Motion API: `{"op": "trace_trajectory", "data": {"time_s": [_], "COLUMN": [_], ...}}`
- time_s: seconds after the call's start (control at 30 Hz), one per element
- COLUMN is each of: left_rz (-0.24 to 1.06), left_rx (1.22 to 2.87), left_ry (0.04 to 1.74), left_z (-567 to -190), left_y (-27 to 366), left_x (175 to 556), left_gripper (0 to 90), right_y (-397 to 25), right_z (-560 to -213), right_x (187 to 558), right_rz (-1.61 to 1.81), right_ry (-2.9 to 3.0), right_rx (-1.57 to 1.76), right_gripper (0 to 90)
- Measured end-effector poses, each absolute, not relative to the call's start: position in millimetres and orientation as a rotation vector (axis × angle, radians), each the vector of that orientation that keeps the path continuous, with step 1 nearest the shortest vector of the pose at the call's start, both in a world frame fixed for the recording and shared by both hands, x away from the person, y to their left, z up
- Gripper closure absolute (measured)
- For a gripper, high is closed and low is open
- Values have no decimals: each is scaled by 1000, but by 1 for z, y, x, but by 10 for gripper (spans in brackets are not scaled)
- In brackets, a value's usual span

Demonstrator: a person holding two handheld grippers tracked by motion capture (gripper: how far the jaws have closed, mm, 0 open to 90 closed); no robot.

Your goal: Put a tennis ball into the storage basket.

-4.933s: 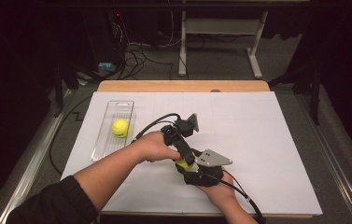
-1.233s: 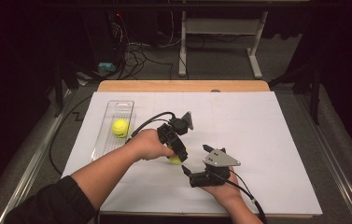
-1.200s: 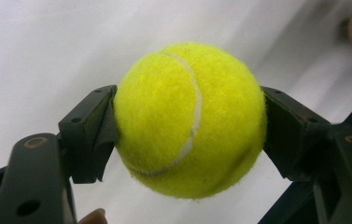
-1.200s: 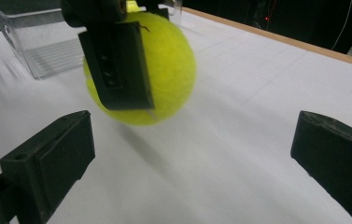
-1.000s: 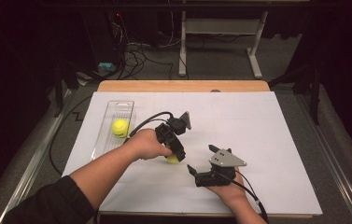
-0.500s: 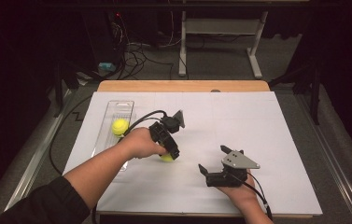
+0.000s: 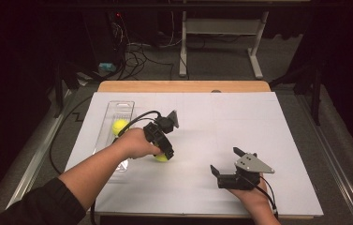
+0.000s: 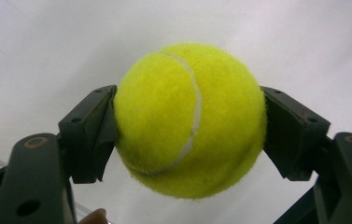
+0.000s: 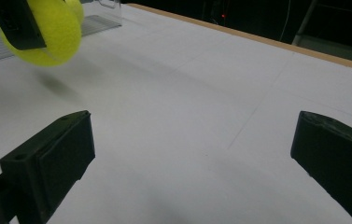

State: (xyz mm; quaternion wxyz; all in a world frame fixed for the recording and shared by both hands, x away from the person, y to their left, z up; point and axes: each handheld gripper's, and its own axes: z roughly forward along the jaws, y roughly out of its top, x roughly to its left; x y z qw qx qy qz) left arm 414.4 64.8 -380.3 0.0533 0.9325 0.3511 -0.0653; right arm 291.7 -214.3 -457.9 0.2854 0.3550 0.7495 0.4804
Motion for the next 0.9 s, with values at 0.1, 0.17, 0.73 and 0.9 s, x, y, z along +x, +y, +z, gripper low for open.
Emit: {"op": "trace_trajectory", "data": {"time_s": [0.1,0.17,0.73,0.9], "left_rz": [-198,-196,-203,-208], "left_rx": [2831,2828,2818,2819], "left_ry": [1076,1081,1110,1117], "left_z": [-380,-379,-374,-370], "left_y": [68,70,83,87], "left_x": [415,415,416,417], "left_gripper": [267,267,267,267], "right_y": [-220,-224,-237,-239], "right_z": [-458,-458,-460,-459], "right_x": [290,288,287,287], "right_rz": [1282,1273,1282,1282], "right_ry": [1991,1988,1962,1958], "right_rx": [964,971,1011,1016], "right_gripper": [0,0,0,0]}}
